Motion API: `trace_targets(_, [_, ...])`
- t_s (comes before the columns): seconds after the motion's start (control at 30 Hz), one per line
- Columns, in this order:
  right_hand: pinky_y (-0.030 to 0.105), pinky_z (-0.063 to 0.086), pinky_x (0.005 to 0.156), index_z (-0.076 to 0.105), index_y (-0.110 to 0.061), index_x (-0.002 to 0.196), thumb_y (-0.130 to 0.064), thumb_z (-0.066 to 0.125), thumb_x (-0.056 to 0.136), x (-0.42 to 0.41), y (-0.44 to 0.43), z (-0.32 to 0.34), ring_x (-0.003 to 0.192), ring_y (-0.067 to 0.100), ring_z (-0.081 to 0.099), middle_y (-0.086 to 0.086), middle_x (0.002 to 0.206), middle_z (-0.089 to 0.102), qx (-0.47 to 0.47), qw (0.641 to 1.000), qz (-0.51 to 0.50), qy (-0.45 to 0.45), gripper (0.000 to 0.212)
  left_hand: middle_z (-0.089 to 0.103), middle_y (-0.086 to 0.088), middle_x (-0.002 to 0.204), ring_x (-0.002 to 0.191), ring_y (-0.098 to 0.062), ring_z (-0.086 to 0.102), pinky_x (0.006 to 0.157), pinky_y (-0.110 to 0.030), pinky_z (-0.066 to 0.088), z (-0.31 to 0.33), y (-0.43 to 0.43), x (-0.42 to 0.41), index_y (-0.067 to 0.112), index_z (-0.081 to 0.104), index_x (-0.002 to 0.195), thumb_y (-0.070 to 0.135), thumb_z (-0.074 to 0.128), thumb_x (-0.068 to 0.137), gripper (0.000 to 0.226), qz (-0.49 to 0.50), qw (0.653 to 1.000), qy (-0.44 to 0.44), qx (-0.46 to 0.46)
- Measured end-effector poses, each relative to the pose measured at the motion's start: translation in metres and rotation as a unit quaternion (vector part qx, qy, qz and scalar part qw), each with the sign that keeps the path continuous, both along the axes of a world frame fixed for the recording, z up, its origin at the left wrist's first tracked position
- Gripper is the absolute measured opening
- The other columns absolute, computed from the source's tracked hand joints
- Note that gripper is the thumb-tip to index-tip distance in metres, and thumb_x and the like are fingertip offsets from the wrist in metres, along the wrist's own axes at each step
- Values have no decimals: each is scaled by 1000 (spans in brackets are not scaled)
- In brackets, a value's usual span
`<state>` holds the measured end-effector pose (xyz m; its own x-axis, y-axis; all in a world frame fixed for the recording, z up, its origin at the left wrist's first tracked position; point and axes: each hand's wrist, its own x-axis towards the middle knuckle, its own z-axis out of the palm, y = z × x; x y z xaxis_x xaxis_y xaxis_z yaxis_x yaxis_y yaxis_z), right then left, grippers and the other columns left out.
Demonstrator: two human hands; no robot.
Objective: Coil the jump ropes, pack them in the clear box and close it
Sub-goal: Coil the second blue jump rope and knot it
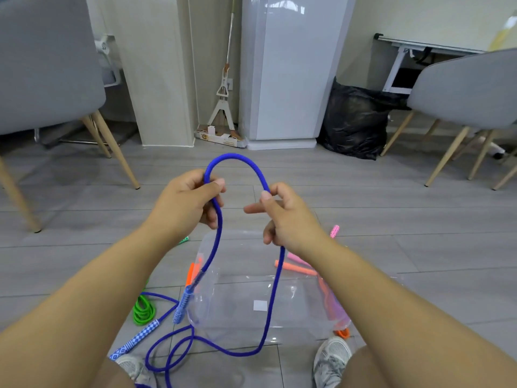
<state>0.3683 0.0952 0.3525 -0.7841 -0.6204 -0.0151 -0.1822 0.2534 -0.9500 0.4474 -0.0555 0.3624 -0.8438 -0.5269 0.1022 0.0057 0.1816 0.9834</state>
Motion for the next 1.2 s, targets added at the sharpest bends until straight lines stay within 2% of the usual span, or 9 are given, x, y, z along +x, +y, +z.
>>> trace_targets(0.13, [17, 30, 37, 37, -24, 88, -30, 31, 102, 7, -6, 2, 39, 18, 48, -5, 96, 68, -8, 996, 63, -57, 16, 62, -12, 68, 47, -23, 60, 51, -36, 57, 6, 5, -3, 13, 52, 83, 19, 48, 97, 15, -10, 997, 33, 76])
trace_targets(0.23, [17, 30, 38, 35, -20, 91, -26, 31, 102, 13, -10, 0, 37, 16, 42, 0, 83, 69, -24, 990, 108, -89, 14, 65, -11, 64, 47, -25, 63, 48, -33, 56, 10, 5, -4, 16, 50, 86, 19, 45, 98, 14, -7, 996, 35, 84])
trace_targets(0.4, [19, 29, 40, 40, -18, 91, -23, 42, 99, 6, -12, -4, 38, 11, 31, 2, 66, 63, -9, 990, 127, -68, 9, 59, 2, 49, 37, -11, 48, 37, -22, 37, 10, -6, -5, 12, 53, 74, 13, 54, 93, 19, 62, 997, 36, 34])
trace_targets(0.53, [13, 34, 46, 46, -21, 96, -27, 55, 92, 0, 2, -9, 44, 0, 44, -7, 59, 59, 64, 986, 149, 24, 12, 50, 6, 42, 36, -7, 39, 37, -21, 38, 4, -15, -3, 14, 60, 73, 16, 68, 84, 14, 60, 998, 5, -6])
trace_targets(0.67, [18, 35, 52, 51, -27, 91, -25, 63, 87, -16, 20, -14, 51, 4, 47, -9, 55, 57, 76, 989, 119, 41, 13, 56, -1, 53, 39, -10, 45, 42, -23, 49, 5, -24, 3, 12, 60, 73, 14, 63, 88, 15, 8, 997, -35, 64])
trace_targets(0.8, [26, 30, 45, 52, -20, 87, -15, 55, 93, -27, 35, -13, 45, 14, 34, -3, 56, 55, 40, 994, 98, 14, 8, 61, -4, 57, 40, -12, 51, 44, -23, 50, 6, -35, 6, 9, 54, 72, 12, 55, 92, 20, 26, 981, -10, 191])
trace_targets(0.9, [23, 28, 43, 57, -15, 86, -12, 46, 97, -24, 37, -15, 40, 9, 31, 0, 57, 50, 28, 997, 75, -11, 15, 65, -2, 64, 45, -11, 54, 46, -22, 49, 4, -36, 4, 12, 58, 75, 22, 52, 94, 22, 41, 961, 13, 273])
trace_targets(1.07, [20, 23, 43, 59, -9, 88, -14, 38, 100, -13, 25, -22, 36, 5, 23, 1, 59, 42, -10, 995, 40, -90, 24, 72, 1, 96, 81, -17, 57, 66, -30, 47, -5, -15, -6, 17, 70, 97, 37, 41, 99, 36, 33, 970, 2, 243])
trace_targets(1.2, [19, 23, 40, 59, -8, 90, -17, 37, 101, -7, 14, -23, 35, 4, 22, -1, 60, 42, -50, 989, 13, -138, 26, 70, -3, 106, 92, -20, 61, 75, -35, 50, -4, 0, -12, 19, 67, 109, 44, 28, 101, 48, 100, 971, 18, 217])
